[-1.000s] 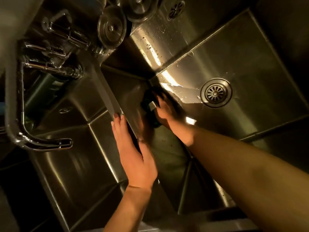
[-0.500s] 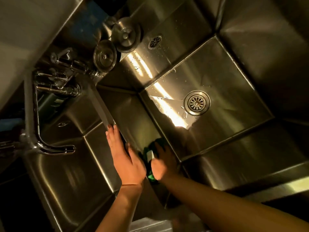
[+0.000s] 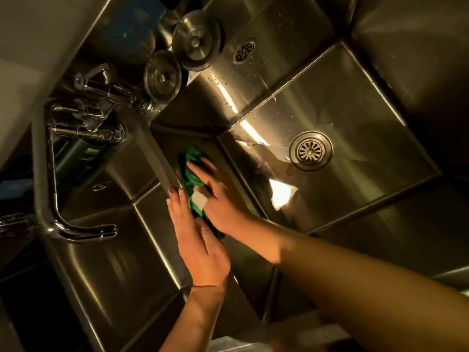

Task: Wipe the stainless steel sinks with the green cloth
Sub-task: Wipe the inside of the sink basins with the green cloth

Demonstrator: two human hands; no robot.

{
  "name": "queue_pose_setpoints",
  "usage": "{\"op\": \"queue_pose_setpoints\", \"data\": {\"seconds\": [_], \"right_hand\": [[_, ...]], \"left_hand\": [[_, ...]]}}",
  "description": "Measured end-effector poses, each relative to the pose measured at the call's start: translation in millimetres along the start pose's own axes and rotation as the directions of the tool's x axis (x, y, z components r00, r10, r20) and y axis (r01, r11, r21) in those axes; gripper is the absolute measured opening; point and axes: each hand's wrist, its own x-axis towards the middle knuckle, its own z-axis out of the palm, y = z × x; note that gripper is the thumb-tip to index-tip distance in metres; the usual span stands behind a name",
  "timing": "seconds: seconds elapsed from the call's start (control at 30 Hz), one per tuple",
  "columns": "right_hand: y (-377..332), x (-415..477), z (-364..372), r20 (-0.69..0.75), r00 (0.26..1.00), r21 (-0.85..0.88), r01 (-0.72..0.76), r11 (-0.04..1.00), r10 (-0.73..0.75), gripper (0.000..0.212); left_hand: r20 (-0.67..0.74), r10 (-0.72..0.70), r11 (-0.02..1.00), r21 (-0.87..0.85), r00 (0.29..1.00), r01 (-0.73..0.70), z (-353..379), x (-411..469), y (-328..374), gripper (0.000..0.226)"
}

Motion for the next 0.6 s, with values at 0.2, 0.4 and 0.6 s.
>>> {"op": "queue_pose_setpoints", "data": {"seconds": [0.2,0.4,0.6], "right_hand": [[5,89,6,-0.045,0.999,-0.201,-0.022,0.979,0.013,0.072],[69,77,-20,-0.036,0.935,-0.277,-0.349,0.895,0.353,0.068],[103,-25,-47,0.059,0.867,-0.353,-0.446,0.823,0.495,0.063]], "left_hand": [[0.01,-0.011,1.0,-0.01,1.0,0.011,0,1,-1,0.06],[0.002,-0.004,1.0,-0.001,1.0,0.004,0,0,1,0.058],[0.01,-0.033,0.999,-0.016,0.999,0.034,-2,0,0,0.061]]}}
